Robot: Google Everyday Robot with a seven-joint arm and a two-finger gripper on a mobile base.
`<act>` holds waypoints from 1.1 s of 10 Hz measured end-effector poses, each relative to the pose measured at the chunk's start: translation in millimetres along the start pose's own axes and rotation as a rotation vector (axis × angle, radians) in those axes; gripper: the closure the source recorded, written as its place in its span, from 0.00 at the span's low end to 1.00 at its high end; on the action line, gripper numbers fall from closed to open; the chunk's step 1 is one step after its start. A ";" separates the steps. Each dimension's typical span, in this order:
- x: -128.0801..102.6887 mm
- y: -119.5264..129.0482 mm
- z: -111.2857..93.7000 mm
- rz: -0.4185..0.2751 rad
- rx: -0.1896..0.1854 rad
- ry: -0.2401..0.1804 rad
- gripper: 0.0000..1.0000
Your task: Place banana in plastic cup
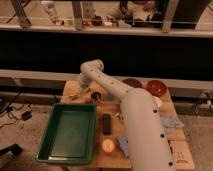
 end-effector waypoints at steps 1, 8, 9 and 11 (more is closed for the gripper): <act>1.1 -2.1 2.4 0.019 0.001 -0.010 0.20; 4.6 5.2 26.8 0.076 -0.039 -0.047 0.20; 3.3 5.1 27.8 0.081 -0.048 -0.050 0.20; 0.9 4.6 29.1 0.089 -0.060 -0.056 0.20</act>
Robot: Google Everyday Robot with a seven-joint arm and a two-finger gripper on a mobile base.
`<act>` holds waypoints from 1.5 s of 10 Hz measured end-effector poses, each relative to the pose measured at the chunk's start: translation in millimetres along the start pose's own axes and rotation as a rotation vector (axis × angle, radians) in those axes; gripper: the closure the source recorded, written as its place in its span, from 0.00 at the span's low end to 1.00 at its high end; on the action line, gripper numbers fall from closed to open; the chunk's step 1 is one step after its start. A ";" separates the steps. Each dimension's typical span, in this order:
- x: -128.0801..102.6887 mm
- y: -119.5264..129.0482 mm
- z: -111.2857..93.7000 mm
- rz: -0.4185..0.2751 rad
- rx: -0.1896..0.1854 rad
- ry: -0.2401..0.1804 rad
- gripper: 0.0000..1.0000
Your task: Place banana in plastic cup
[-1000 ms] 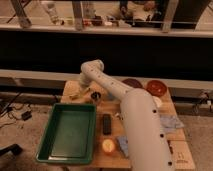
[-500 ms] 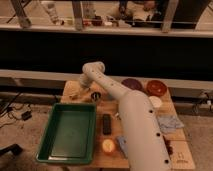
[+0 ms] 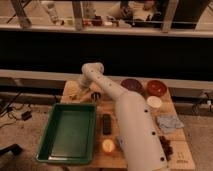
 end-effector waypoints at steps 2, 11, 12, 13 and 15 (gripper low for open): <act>-1.0 -0.2 0.3 0.005 -0.008 -0.002 0.33; 12.4 6.7 18.1 0.019 -0.091 0.001 0.62; 12.1 7.5 17.2 0.016 -0.092 0.000 0.72; 7.3 6.3 12.0 0.006 -0.081 -0.008 0.84; -1.5 1.2 -3.7 -0.002 -0.048 -0.027 0.98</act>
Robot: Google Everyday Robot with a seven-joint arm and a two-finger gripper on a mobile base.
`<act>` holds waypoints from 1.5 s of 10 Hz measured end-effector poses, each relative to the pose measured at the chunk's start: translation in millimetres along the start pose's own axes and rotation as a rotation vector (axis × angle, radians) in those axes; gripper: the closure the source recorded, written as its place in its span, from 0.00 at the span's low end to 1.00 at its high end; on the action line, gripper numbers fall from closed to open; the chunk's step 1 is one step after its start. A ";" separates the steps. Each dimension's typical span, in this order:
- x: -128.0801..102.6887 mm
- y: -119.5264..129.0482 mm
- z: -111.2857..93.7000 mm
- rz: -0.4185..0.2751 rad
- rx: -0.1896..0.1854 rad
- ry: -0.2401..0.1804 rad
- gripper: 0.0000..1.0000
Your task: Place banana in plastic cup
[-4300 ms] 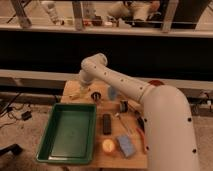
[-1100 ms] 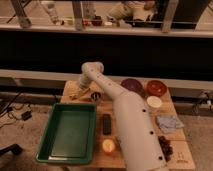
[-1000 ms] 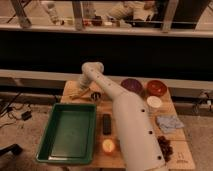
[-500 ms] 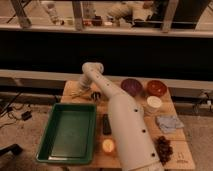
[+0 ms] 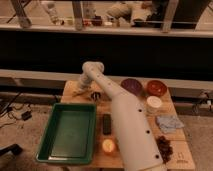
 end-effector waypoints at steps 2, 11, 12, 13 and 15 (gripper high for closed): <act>-11.3 -5.6 -23.7 -0.007 0.049 -0.030 1.00; -3.1 -19.9 -122.3 0.044 0.260 -0.110 1.00; 2.8 -19.2 -127.9 0.056 0.274 -0.110 1.00; 7.1 -18.2 -132.0 0.065 0.283 -0.109 1.00; 21.9 -14.4 -144.4 0.094 0.311 -0.104 1.00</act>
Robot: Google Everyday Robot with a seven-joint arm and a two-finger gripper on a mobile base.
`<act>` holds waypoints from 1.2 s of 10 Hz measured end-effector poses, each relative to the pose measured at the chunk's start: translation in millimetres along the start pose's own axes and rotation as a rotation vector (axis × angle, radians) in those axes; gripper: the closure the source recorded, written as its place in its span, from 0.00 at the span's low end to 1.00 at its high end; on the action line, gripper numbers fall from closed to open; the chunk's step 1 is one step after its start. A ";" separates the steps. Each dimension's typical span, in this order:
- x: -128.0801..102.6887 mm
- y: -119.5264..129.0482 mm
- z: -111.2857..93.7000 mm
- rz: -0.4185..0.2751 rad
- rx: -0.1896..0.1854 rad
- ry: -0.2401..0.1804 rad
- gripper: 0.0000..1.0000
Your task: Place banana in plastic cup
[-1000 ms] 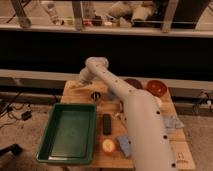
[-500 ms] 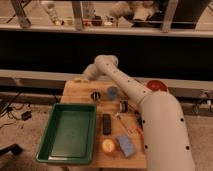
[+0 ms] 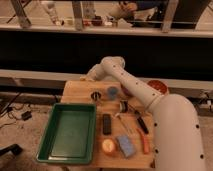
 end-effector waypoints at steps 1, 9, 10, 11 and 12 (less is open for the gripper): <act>4.3 0.5 -4.9 0.011 0.010 0.004 1.00; 45.1 8.2 -30.8 0.120 0.066 0.048 1.00; 47.8 8.8 -33.5 0.125 0.072 0.055 1.00; 51.5 9.7 -36.6 0.132 0.078 0.061 1.00; 55.6 11.0 -41.0 0.139 0.086 0.068 1.00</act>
